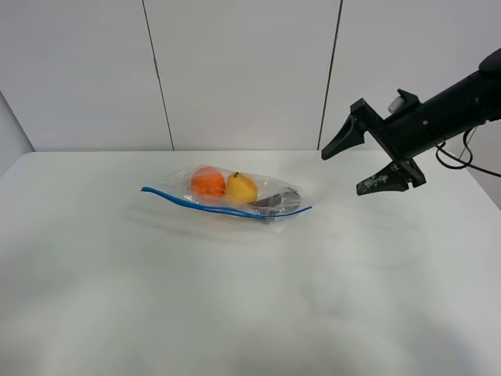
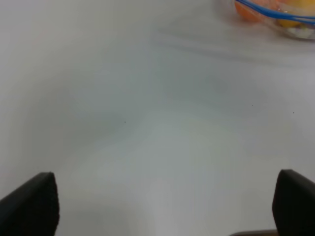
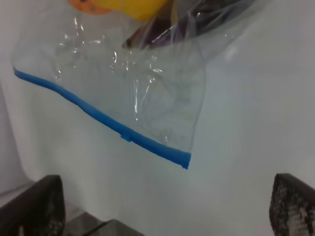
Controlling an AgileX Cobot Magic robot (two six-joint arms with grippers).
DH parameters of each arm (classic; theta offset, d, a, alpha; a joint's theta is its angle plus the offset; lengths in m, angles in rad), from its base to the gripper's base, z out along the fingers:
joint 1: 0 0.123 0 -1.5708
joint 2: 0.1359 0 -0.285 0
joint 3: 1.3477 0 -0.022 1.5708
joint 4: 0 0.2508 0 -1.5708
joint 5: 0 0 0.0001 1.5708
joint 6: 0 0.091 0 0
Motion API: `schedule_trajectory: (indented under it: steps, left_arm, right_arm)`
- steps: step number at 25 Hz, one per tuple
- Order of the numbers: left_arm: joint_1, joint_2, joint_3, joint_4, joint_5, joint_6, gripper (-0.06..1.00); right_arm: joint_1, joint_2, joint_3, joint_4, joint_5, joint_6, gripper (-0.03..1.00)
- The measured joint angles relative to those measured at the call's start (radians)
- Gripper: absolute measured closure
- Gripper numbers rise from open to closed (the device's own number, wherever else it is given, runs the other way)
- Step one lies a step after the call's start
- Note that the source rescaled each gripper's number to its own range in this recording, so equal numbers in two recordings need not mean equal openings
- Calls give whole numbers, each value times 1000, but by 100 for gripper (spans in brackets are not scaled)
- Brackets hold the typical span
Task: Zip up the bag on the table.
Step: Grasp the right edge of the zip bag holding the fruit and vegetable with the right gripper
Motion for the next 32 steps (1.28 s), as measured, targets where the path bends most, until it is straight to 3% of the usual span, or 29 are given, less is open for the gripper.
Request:
schedule_trajectory:
  steps: [11, 17, 25, 32]
  left_arm:
    - [0, 0, 0, 0, 0, 0, -6]
    - [0, 0, 0, 0, 0, 0, -6]
    - [0, 0, 0, 0, 0, 0, -6]
    - [0, 0, 0, 0, 0, 0, -6]
  right_arm:
    - [159, 182, -3, 80, -19, -47, 7]
    - [169, 251, -3, 202, -44, -89, 24]
    - [169, 254, -4, 209, -40, -110, 54]
    - [169, 254, -4, 183, -31, -110, 58]
